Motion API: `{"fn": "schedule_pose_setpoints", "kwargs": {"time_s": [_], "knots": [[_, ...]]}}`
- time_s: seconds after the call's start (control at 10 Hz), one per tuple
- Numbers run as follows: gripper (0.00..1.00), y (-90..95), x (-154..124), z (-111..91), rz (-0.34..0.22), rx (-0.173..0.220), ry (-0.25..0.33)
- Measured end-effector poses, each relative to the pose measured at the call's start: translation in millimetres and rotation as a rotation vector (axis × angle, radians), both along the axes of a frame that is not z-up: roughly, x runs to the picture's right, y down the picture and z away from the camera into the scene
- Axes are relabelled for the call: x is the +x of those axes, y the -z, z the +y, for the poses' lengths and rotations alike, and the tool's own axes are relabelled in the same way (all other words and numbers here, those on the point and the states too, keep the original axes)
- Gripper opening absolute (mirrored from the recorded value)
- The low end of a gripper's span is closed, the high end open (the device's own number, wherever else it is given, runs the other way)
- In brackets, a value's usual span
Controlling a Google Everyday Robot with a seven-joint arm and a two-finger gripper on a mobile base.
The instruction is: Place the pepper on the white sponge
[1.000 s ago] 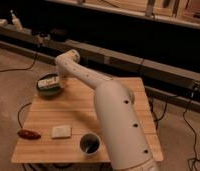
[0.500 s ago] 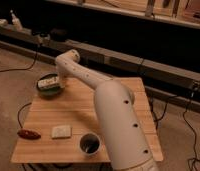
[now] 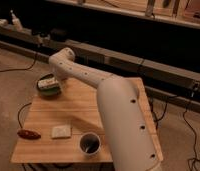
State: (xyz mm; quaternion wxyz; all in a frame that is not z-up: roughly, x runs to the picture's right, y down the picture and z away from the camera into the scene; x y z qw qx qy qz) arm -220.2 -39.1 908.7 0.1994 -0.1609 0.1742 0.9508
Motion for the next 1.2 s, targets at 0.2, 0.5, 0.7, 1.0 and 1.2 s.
{"fn": "schedule_pose_setpoints", "kwargs": {"time_s": [0.2, 0.5, 0.7, 1.0, 1.2], "knots": [[0.80, 24.2, 15.0, 22.6, 0.087, -0.040, 0.126], [0.80, 40.1, 29.9, 39.9, 0.179, -0.081, 0.224], [0.80, 40.0, 31.4, 39.2, 0.181, -0.081, 0.222], [0.80, 40.0, 20.3, 53.2, 0.127, -0.141, 0.167], [0.80, 51.9, -7.7, 73.5, -0.010, -0.232, 0.048]]}}
